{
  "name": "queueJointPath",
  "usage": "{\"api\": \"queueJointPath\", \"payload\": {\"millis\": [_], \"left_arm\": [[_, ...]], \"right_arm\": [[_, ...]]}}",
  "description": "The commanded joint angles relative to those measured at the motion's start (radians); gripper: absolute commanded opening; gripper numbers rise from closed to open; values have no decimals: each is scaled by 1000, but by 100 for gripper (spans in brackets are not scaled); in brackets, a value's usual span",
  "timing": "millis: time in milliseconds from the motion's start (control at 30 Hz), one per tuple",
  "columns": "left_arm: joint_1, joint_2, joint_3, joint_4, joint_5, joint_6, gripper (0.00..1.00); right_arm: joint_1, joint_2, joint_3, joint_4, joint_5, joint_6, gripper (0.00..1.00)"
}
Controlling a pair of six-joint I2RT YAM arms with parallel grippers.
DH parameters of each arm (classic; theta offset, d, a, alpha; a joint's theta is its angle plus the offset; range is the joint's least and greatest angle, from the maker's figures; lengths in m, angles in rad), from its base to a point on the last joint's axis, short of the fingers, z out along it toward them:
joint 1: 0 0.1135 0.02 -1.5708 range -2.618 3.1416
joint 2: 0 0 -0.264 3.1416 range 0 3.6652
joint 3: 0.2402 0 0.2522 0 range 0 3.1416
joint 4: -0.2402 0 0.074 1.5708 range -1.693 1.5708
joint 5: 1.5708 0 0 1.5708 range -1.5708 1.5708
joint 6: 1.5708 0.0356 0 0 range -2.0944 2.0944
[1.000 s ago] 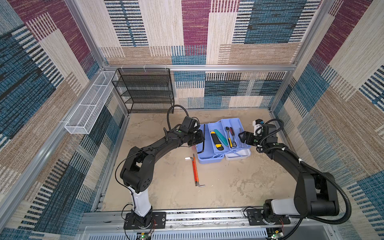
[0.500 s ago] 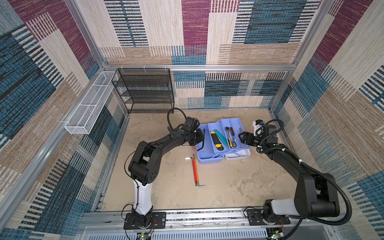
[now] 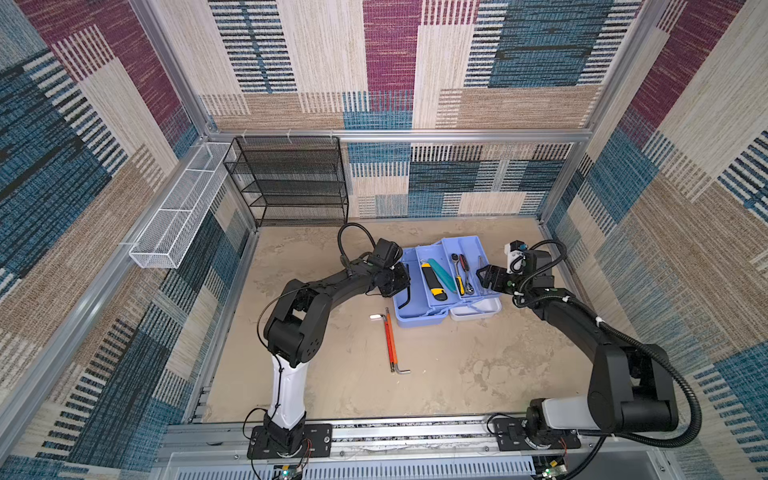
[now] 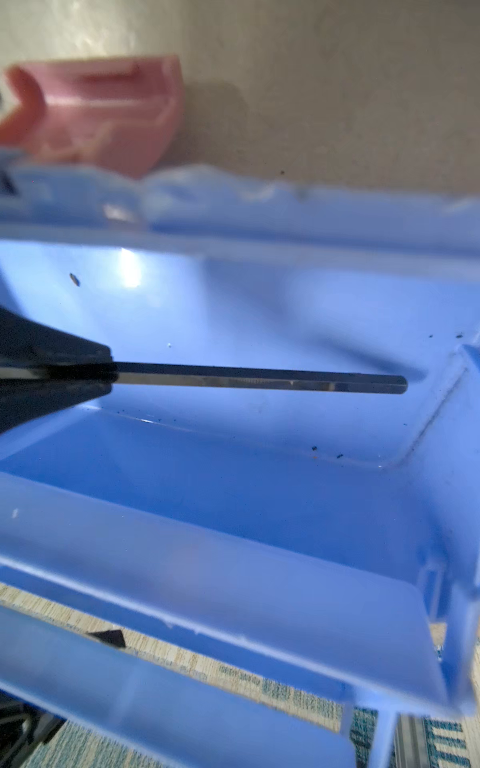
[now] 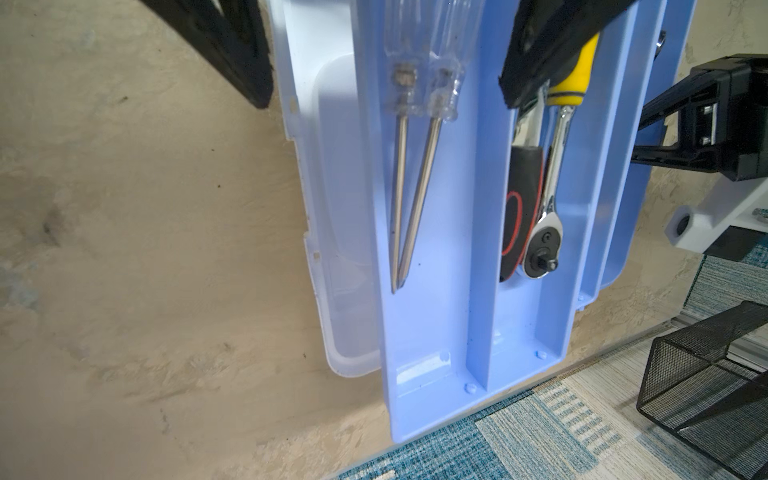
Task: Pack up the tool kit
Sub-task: 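Carry the black hex key with the left gripper into the tray's large compartment, then open the left gripper and move it down to the red hex key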
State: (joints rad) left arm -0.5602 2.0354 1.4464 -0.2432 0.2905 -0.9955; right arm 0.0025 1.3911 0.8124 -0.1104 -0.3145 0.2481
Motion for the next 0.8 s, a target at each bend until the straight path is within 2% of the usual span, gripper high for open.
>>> {"api": "queueJointPath", "payload": {"millis": [0,67,200,300,533,767], "left_arm": [[-7,13,20,25,4,-7,0],[-12,20,23,18,9,-2,5],[-15,12,16,19,0,-2,29],[-16,6,17,22,-1,4,41],[-21,-22,27,30,11,39,51],[-30,-116,-17,30,-18,115,65]], "right_arm": [[1,2,1,30,2,-13,88],[1,5,1,28,1,-12,88],[2,2,-2,29,3,-13,88],[1,0,-2,28,3,-14,88],[1,-15,-1,20,13,-15,88],[2,-67,-9,17,19,-7,88]]}}
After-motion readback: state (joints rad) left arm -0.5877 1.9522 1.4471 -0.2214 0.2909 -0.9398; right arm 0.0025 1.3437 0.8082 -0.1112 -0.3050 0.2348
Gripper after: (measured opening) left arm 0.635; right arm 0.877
